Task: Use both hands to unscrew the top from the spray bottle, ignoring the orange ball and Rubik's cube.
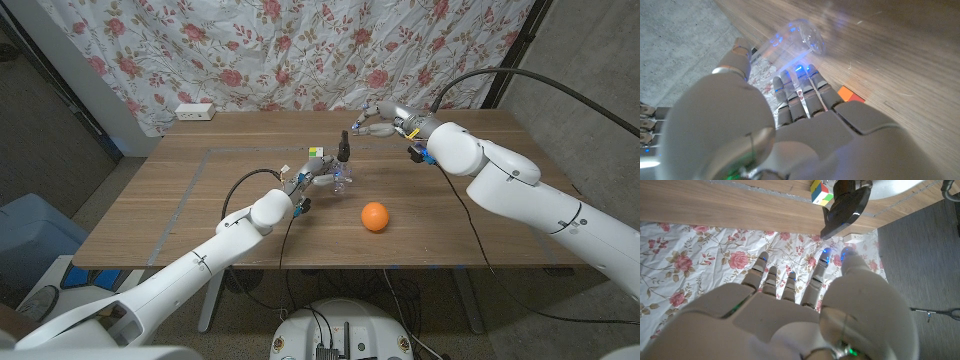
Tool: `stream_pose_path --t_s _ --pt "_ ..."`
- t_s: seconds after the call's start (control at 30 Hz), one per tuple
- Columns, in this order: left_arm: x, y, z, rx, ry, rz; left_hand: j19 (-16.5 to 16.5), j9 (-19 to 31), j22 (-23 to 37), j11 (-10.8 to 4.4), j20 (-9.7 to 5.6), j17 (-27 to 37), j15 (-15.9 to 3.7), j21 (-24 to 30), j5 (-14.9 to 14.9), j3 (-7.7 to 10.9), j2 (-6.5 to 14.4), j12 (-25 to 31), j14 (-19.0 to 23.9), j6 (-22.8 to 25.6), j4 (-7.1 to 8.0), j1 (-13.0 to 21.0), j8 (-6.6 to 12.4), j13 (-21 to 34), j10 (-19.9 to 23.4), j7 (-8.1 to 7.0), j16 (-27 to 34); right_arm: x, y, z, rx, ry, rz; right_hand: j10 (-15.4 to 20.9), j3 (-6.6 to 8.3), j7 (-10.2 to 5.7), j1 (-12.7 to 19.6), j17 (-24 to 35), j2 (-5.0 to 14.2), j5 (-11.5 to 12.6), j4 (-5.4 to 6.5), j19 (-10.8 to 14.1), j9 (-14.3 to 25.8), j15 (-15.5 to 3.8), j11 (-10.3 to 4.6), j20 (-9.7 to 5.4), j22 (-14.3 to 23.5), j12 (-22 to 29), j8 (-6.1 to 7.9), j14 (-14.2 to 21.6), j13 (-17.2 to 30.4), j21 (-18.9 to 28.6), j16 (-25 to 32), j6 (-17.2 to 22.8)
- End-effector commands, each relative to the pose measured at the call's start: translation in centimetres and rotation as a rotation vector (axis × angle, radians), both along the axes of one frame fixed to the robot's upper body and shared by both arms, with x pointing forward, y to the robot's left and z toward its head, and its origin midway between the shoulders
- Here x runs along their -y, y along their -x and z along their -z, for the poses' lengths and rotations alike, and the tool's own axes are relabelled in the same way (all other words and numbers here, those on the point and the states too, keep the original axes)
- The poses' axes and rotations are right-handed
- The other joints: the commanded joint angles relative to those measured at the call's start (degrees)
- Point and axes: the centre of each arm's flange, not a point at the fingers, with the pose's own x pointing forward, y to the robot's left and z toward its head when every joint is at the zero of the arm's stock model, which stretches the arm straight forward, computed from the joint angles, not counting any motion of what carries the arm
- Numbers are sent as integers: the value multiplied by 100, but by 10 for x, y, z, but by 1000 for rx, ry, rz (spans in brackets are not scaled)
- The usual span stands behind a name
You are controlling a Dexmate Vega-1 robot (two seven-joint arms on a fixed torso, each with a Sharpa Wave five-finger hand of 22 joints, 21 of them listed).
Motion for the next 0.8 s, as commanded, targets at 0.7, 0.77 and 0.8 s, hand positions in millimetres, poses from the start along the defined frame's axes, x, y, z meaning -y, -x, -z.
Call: stream_pose_path --t_s 0.7,0.77,0.8 --pt "4 7 -8 48 17 -81 17 -6 19 -57 -24 16 -473 3 17 68 369 38 81 132 41 -273 57 27 138 28 -56 -4 11 5 -27 42 73 -281 -505 615 -1243 -2 -300 -120 157 -189 2 355 463 71 28 -37 -573 -143 15 -11 -148 -1033" --pt "5 8 -9 47 16 -88 15 -7 19 -50 -19 17 -472 2 17 68 372 36 81 133 44 -279 59 28 138 27 -59 -8 12 6 -26 53 76 -351 -510 663 -1282 -8 -296 -114 148 -201 11 354 516 69 29 -53 -612 -171 15 -8 -167 -1107" --pt "5 9 -9 50 14 -84 16 -7 19 -56 -20 15 -473 3 18 71 372 39 83 131 42 -277 59 28 147 27 -61 -10 13 7 -28 62 84 -390 -511 675 -1292 -9 -294 -112 146 -204 15 354 510 69 29 -65 -617 -184 15 -8 -174 -1115"
